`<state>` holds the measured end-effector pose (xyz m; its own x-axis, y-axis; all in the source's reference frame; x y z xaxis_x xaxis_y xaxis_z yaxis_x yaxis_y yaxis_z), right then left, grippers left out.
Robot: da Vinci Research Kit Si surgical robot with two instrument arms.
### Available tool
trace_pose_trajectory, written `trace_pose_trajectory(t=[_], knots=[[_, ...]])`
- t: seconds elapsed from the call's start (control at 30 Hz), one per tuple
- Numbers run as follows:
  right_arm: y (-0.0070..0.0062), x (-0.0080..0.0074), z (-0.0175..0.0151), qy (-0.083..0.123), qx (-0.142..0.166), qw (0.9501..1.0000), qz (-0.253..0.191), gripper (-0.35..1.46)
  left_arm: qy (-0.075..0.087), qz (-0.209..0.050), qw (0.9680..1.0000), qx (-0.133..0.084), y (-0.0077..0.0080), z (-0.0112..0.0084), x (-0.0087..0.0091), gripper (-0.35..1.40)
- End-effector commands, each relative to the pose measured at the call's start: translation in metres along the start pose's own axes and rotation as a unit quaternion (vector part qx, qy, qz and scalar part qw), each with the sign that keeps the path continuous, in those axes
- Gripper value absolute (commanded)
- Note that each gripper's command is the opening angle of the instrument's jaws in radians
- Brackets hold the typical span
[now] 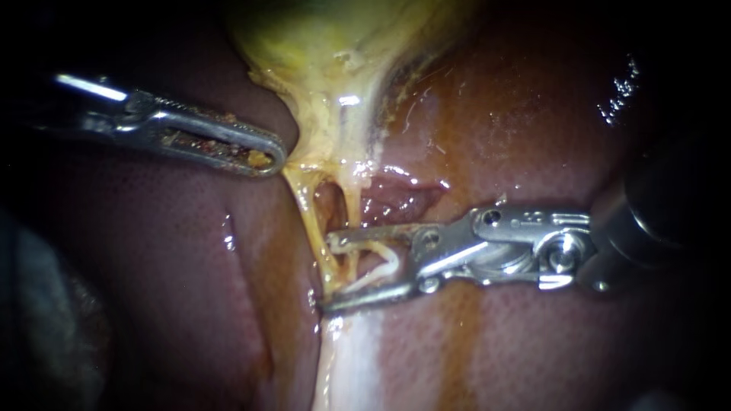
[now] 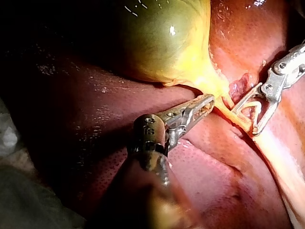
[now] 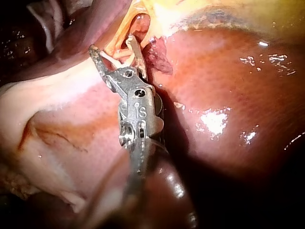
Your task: Clipping first clip left tube
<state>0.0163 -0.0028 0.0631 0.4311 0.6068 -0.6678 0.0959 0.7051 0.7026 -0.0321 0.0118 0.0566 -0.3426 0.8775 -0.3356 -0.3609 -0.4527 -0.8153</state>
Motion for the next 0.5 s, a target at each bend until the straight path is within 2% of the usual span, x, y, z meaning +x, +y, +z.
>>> trace_pose_trajectory(t=[0.03,0.13,0.5], knots=[[0.0,0.0001,0.0003,-0.001,0.001,1.0,-0.001,0.5,0.0,0.0,1.0,0.0,0.0,0.0,0.0,-0.35],[-0.0001,0.0003,0.0011,-0.005,0.01,0.9999,-0.005,0.5,0.0,0.0,1.0,0.0,0.0001,0.0,0.0,-0.35],[-0.0012,0.0017,0.0039,0.006,0.026,0.9996,-0.01,0.48,0.0,0.0,1.0,0.001,0.0001,0.0,0.0,-0.35]])
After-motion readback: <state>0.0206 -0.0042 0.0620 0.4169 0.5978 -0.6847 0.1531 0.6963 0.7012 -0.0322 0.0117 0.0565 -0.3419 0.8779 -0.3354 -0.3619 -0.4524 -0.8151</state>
